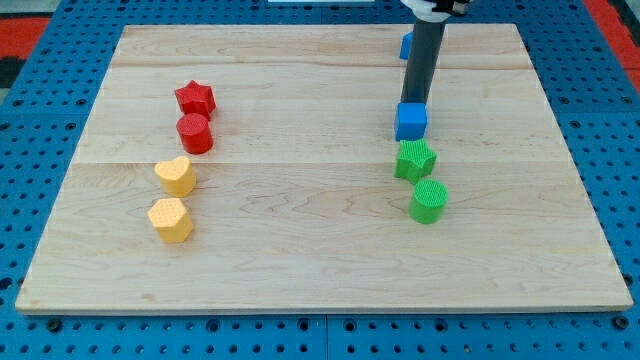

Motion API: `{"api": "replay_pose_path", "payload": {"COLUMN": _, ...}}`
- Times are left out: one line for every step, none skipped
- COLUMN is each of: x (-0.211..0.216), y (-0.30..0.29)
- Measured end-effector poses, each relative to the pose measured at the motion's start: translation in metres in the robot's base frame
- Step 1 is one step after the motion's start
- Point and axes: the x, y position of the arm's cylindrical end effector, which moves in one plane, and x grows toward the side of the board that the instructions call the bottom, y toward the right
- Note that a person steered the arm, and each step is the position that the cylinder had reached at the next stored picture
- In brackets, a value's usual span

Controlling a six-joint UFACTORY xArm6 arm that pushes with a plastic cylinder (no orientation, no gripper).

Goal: Slide the blue triangle towards the blue cube

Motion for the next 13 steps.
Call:
{"api": "replay_pose_path", "payload": {"x": -0.017, "y": 0.032}}
{"api": "replay_pose_path", "payload": {"x": -0.040, "y": 0.069}}
{"api": "replay_pose_path", "payload": {"x": -0.092, "y": 0.099}}
{"api": "replay_pose_path", "payload": {"x": -0.132, "y": 0.073}}
{"api": "replay_pose_path", "payload": {"x": -0.155, "y": 0.049}}
{"api": "replay_pose_path", "payload": {"x": -0.152, "y": 0.020}}
{"api": "replay_pose_path", "payload": {"x": -0.151, "y": 0.009}}
{"api": "replay_pose_path", "payload": {"x": -0.150, "y": 0.000}}
{"api": "replay_pose_path", "payload": {"x": -0.144, "y": 0.004}}
{"api": "replay_pose_path", "payload": {"x": -0.144, "y": 0.019}}
{"api": "replay_pose_path", "payload": {"x": -0.139, "y": 0.025}}
{"api": "replay_pose_path", "payload": {"x": -0.131, "y": 0.025}}
{"api": "replay_pose_path", "payload": {"x": -0.117, "y": 0.025}}
